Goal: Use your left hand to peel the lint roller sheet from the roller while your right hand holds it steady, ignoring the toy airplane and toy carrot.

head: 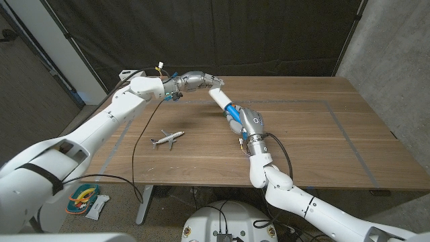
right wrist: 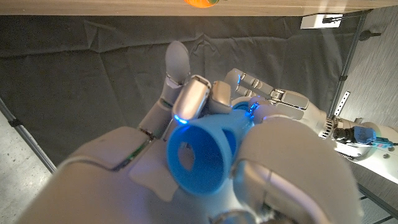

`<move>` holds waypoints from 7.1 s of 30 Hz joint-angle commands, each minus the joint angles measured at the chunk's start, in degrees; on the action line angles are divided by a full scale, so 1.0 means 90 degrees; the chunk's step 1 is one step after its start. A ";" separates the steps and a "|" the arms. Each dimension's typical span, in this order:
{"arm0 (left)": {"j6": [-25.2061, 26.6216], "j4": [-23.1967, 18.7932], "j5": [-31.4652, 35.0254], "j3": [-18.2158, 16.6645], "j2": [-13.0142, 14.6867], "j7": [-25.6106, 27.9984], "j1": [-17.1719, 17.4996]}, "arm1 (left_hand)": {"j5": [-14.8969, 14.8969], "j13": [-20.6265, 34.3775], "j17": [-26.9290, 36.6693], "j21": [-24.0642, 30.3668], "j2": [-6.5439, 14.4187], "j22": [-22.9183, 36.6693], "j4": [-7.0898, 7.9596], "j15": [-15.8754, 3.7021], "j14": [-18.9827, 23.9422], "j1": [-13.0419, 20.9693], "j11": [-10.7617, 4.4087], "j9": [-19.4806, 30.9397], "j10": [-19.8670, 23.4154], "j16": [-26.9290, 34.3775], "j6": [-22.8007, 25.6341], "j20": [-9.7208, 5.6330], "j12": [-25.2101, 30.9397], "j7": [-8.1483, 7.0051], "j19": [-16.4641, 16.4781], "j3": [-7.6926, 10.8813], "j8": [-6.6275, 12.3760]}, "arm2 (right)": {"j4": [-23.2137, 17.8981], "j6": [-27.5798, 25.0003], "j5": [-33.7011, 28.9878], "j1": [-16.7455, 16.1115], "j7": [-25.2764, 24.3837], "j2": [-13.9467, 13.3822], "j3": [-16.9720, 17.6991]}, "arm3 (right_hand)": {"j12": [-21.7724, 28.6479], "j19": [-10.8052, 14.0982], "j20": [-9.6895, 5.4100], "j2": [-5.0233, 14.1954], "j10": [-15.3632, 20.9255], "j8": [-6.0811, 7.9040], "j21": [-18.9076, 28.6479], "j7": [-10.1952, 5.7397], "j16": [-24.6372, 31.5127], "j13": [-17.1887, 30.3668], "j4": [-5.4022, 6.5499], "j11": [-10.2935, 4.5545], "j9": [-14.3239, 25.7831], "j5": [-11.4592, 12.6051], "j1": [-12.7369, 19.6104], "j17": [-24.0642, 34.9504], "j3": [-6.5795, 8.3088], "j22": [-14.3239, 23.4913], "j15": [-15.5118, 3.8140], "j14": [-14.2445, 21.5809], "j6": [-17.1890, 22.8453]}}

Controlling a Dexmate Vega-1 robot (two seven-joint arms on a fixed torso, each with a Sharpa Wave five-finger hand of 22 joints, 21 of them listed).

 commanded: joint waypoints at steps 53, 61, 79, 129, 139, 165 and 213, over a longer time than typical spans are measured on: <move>0.0139 -0.1932 0.1989 -0.0190 0.0217 0.2791 0.0599 | 0.1720 0.1401 0.0956 0.1672 0.0589 0.0721 0.0173 -0.2161 0.4190 0.2300 -0.0655 0.0001 0.5329 0.0996 0.3320 -0.0975 0.2059 -0.0134 0.2398 -0.1165 -0.0724 | -0.0954 0.0253 0.1429 -0.0235 0.2091 -0.0403 0.0536 | 0.1153 -0.0098 -0.0326 0.0314 -0.0024 0.0157 0.0334 0.0198 0.0042 0.0016 0.0556 0.0023 -0.0119 -0.0035 -0.0400 0.0030 0.0807 -0.0245 -0.0016 0.0065 0.0198; 0.0154 -0.2027 0.2100 -0.0199 0.0209 0.2825 0.0551 | 0.1744 0.1502 0.0988 0.1708 0.0613 0.0747 0.0191 -0.2164 0.4166 0.2343 -0.0636 0.0010 0.5310 0.0939 0.3324 -0.0982 0.2133 -0.0089 0.2375 -0.1200 -0.0748 | -0.1054 0.0165 0.1638 -0.0245 0.2340 -0.0482 0.0599 | 0.1152 -0.0111 -0.0324 0.0316 -0.0032 0.0177 0.0373 0.0217 0.0042 0.0016 0.0549 0.0025 -0.0122 -0.0042 -0.0408 0.0030 0.0826 -0.0261 -0.0016 0.0066 0.0194; 0.0295 -0.2335 0.2349 -0.0275 0.0235 0.3096 0.0620 | 0.1770 0.1681 0.1072 0.1764 0.0639 0.0753 0.0195 -0.2175 0.4183 0.2453 -0.0628 0.0020 0.5296 0.0881 0.3389 -0.0974 0.2271 -0.0025 0.2364 -0.1282 -0.0766 | -0.1177 0.0155 0.1801 -0.0294 0.2430 -0.0609 0.0641 | 0.1154 -0.0132 -0.0324 0.0319 -0.0025 0.0230 0.0476 0.0226 0.0042 0.0015 0.0534 0.0035 -0.0137 -0.0064 -0.0430 0.0029 0.0882 -0.0296 -0.0016 0.0074 0.0172; -0.0131 -0.2637 0.2745 -0.0579 -0.0053 0.4055 0.0837 | 0.1805 0.2058 0.1164 0.1861 0.0668 0.0735 0.0299 -0.2155 0.4018 0.2529 -0.0681 0.0035 0.5252 0.0579 0.3436 -0.0978 0.2527 -0.0027 0.2282 -0.1514 -0.0800 | -0.1172 0.0107 0.2034 -0.0273 0.2561 -0.0671 0.0674 | 0.1152 -0.0135 -0.0325 0.0320 -0.0008 0.0357 0.0578 0.0255 0.0039 0.0015 0.0511 0.0050 -0.0242 -0.0129 -0.0507 0.0027 0.1008 -0.0421 -0.0015 0.0099 0.0138; -0.0564 -0.2315 0.2511 -0.0620 -0.0252 0.4071 0.0780 | 0.1812 0.2125 0.1171 0.1873 0.0668 0.0722 0.0329 -0.2148 0.3984 0.2522 -0.0688 0.0038 0.5227 0.0514 0.3439 -0.0968 0.2558 -0.0049 0.2261 -0.1565 -0.0800 | -0.1109 0.0112 0.2061 -0.0202 0.2592 -0.0652 0.0656 | 0.1153 -0.0135 -0.0329 0.0320 -0.0002 0.0390 0.0599 0.0261 0.0039 0.0015 0.0509 0.0060 -0.0255 -0.0141 -0.0524 0.0027 0.1027 -0.0407 -0.0015 0.0104 0.0140; -0.0991 -0.1848 0.2150 -0.0744 -0.0428 0.4103 0.0761 | 0.1823 0.2239 0.1204 0.1905 0.0750 0.0686 0.0394 -0.2142 0.3988 0.2547 -0.0725 0.0109 0.5217 0.0402 0.3348 -0.0939 0.2622 0.0011 0.2212 -0.1652 -0.0790 | -0.0874 0.0057 0.2066 0.0062 0.2655 -0.0492 0.0534 | 0.1154 -0.0143 -0.0325 0.0321 0.0022 0.0444 0.0597 0.0261 0.0039 0.0015 0.0503 0.0055 -0.0286 -0.0163 -0.0558 0.0026 0.1064 -0.0435 -0.0015 0.0115 0.0107; 0.0030 -0.2370 0.1405 -0.1549 -0.0325 0.5640 0.2347 | 0.1619 0.2312 0.1210 0.1987 0.0986 0.0597 0.0679 -0.2103 0.4148 0.2411 -0.0746 0.0201 0.5025 0.0206 0.2987 -0.0740 0.2627 0.0032 0.2096 -0.1784 -0.0786 | -0.0823 -0.2167 0.1617 -0.0280 -0.0170 0.0955 0.0803 | 0.1164 0.0050 -0.0346 0.0347 0.0134 0.0540 0.0589 0.0312 0.0043 0.0012 0.0424 0.0021 -0.0412 -0.0214 -0.0530 0.0020 0.1174 -0.0634 -0.0018 0.0211 0.0138</move>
